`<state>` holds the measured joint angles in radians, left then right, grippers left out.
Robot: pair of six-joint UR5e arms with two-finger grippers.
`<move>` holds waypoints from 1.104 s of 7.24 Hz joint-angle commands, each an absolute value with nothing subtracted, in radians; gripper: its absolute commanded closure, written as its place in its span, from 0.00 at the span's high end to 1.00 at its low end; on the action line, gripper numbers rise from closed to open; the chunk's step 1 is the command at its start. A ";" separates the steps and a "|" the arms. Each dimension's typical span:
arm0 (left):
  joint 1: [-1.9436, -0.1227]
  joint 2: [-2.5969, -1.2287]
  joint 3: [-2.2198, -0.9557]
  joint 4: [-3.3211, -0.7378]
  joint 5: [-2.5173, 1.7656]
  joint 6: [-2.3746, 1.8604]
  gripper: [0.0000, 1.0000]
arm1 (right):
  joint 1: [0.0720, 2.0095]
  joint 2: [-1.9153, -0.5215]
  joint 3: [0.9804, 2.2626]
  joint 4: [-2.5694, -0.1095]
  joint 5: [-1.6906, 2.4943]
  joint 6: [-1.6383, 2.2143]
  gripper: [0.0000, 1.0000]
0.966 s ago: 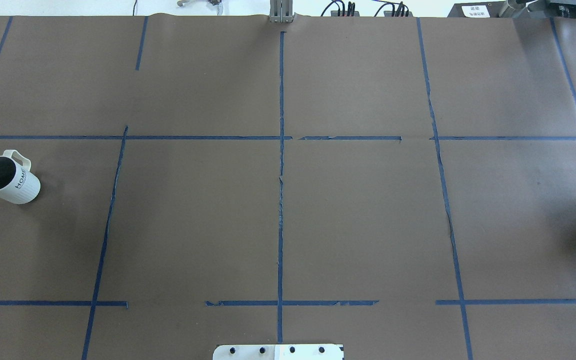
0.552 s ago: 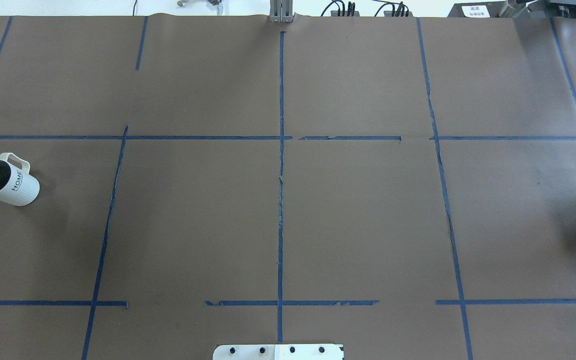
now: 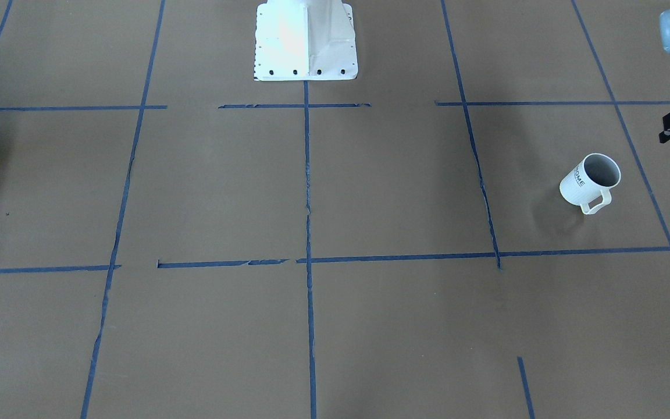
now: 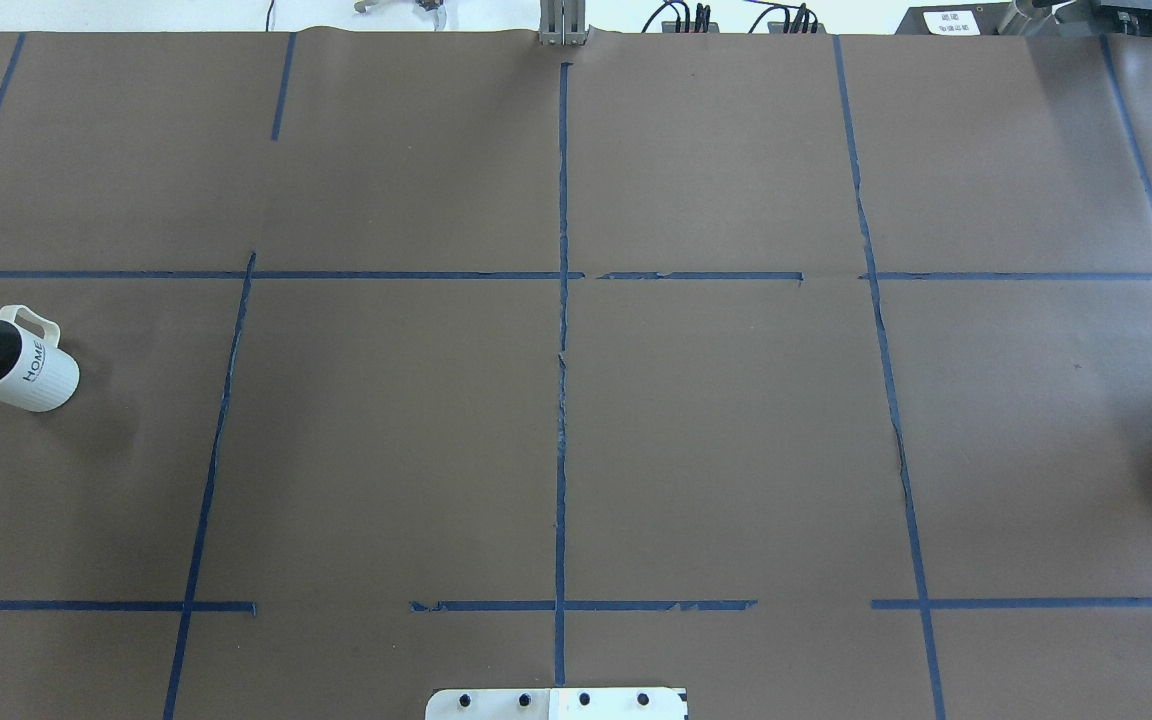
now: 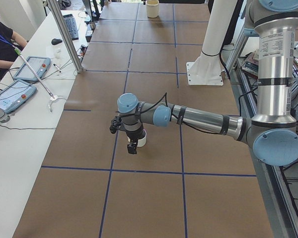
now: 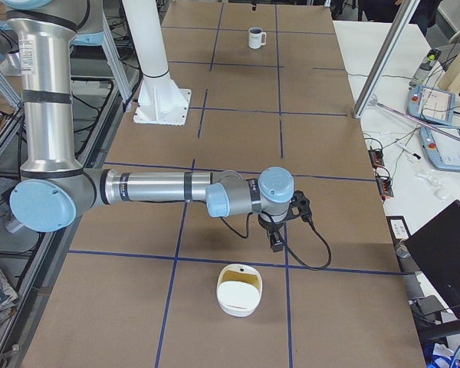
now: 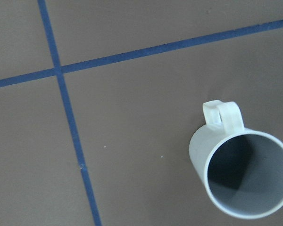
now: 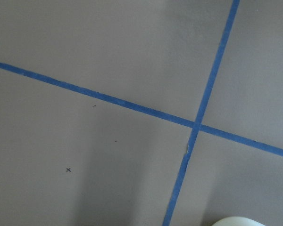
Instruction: Left arm hands cup to right arm to dump lemon
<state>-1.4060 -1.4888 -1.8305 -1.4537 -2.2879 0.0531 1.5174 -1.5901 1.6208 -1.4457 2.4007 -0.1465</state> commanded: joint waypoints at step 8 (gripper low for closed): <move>-1.591 -1.362 -1.867 -1.394 -2.338 0.198 1.00 | 1.583 -1.666 1.623 -1.536 2.361 -0.184 1.00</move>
<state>-1.5907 -1.3677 -1.8645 -1.3925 -2.3458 0.1985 1.5830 -1.6573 1.6229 -1.5354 2.3725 -0.1842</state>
